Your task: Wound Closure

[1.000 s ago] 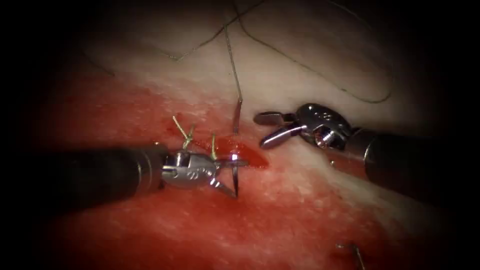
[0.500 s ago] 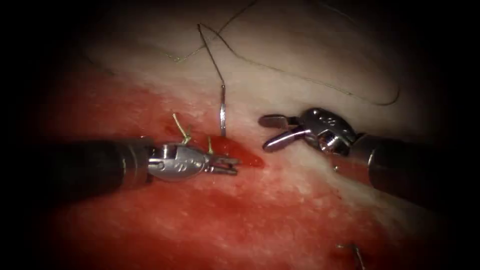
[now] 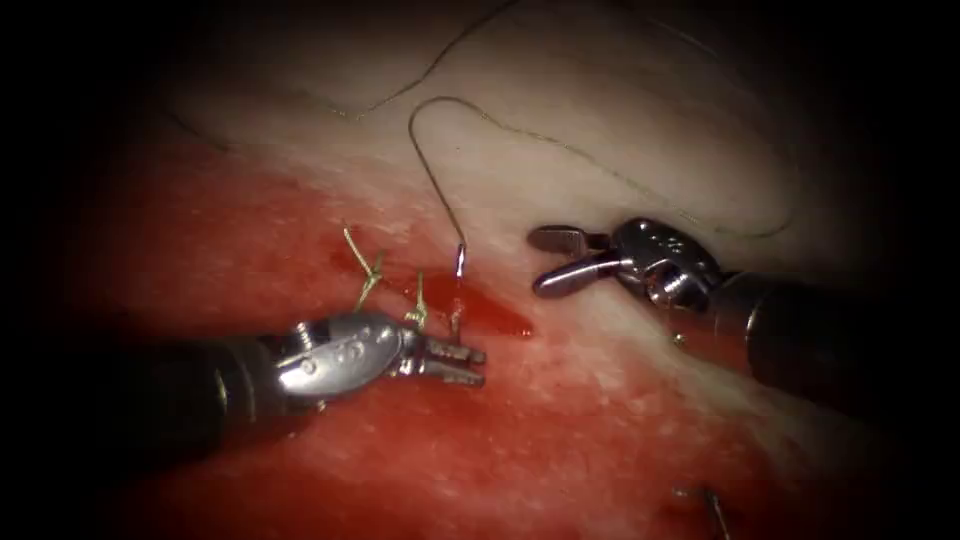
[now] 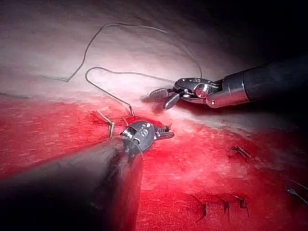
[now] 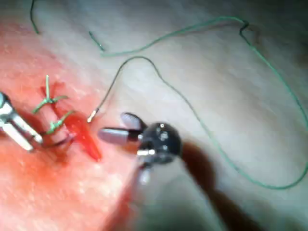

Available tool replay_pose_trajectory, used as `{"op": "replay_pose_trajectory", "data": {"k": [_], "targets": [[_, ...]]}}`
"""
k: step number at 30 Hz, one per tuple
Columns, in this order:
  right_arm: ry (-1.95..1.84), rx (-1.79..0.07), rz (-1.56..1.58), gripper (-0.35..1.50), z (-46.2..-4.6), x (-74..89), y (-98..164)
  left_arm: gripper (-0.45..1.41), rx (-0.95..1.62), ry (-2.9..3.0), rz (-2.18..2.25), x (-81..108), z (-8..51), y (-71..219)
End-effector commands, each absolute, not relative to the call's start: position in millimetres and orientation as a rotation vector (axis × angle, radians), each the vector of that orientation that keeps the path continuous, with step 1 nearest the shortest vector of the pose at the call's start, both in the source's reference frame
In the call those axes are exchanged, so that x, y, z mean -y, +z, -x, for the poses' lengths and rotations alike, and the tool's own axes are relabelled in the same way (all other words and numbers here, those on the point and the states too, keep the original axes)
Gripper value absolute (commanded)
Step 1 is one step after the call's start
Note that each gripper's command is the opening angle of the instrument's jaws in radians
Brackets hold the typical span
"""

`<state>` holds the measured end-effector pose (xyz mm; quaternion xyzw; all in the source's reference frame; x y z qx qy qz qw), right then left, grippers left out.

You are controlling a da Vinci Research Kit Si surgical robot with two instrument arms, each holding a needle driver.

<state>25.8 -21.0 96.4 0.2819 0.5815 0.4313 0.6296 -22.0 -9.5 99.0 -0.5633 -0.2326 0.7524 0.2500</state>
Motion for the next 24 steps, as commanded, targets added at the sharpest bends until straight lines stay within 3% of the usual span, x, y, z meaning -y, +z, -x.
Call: {"op": "replay_pose_trajectory", "data": {"k": [1, 9, 17, 24], "targets": [[1.002, -1.331, -0.662, 1.15, -26.8, 21.0, 96.7, -0.45, 0.65, 2.024, 1.526, 9.6, 22.5, 99.5], [1.104, -1.304, -0.747, 1.15, -27.3, 22.5, 96.0, -0.45, 0.976, 1.665, 1.331, 9.5, 21.9, 97.5], [1.146, -1.291, -0.782, 1.11, -27.5, 23.6, 96.2, -0.45, 1.098, 1.619, 1.392, 10.2, 21.6, 94.6], [1.142, -1.291, -0.782, 1.15, -27.1, 24.3, 96.1, -0.45, 0.741, 2.008, 1.841, 11.0, 21.4, 90.6]]}}
